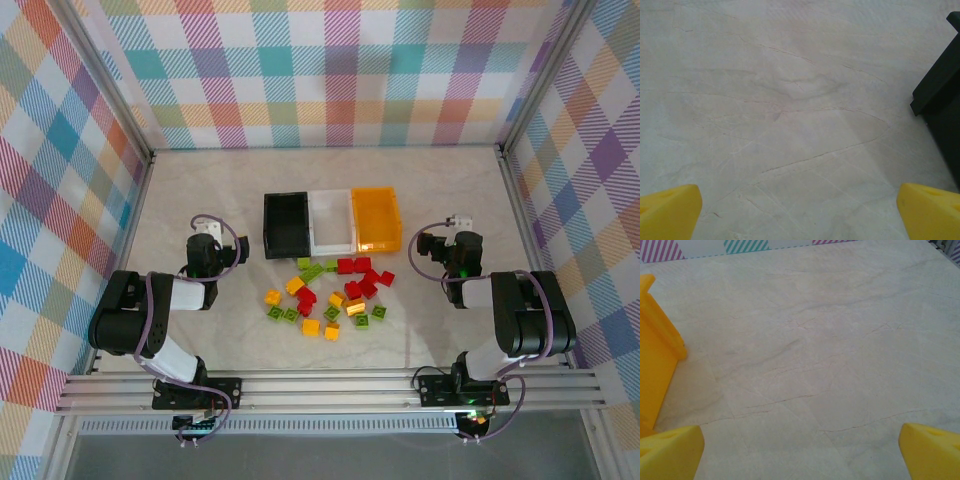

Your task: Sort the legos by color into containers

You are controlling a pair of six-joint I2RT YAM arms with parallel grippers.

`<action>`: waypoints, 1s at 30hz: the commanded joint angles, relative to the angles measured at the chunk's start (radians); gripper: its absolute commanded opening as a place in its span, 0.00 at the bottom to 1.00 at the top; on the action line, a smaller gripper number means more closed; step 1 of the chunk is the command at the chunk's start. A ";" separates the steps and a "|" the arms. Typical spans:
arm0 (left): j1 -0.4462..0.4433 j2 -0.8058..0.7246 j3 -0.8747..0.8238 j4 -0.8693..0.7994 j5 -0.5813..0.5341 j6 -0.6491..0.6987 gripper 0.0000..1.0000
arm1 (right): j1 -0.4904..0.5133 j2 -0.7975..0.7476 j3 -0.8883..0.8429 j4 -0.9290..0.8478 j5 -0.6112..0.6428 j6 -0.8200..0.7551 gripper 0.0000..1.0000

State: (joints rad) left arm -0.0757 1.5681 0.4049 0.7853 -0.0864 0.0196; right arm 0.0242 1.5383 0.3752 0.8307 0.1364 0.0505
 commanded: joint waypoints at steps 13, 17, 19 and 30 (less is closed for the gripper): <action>-0.022 -0.214 0.144 -0.338 -0.015 0.015 1.00 | 0.000 -0.177 0.201 -0.445 0.057 0.050 1.00; -0.028 -0.342 0.137 -0.322 0.006 -0.078 1.00 | 0.019 -0.241 0.292 -0.625 0.147 0.131 1.00; -0.029 -0.379 0.155 -0.317 0.048 -0.129 1.00 | 0.031 -0.276 0.320 -0.681 0.207 0.206 1.00; -0.021 -0.454 0.300 -0.722 -0.012 -0.761 1.00 | 0.062 -0.277 0.388 -1.021 -0.033 0.623 0.99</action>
State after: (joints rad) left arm -0.0967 1.1450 0.7326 0.1711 -0.1387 -0.5663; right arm 0.0372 1.2652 0.7612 -0.0795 0.1848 0.6262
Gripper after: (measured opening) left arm 0.997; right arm 0.988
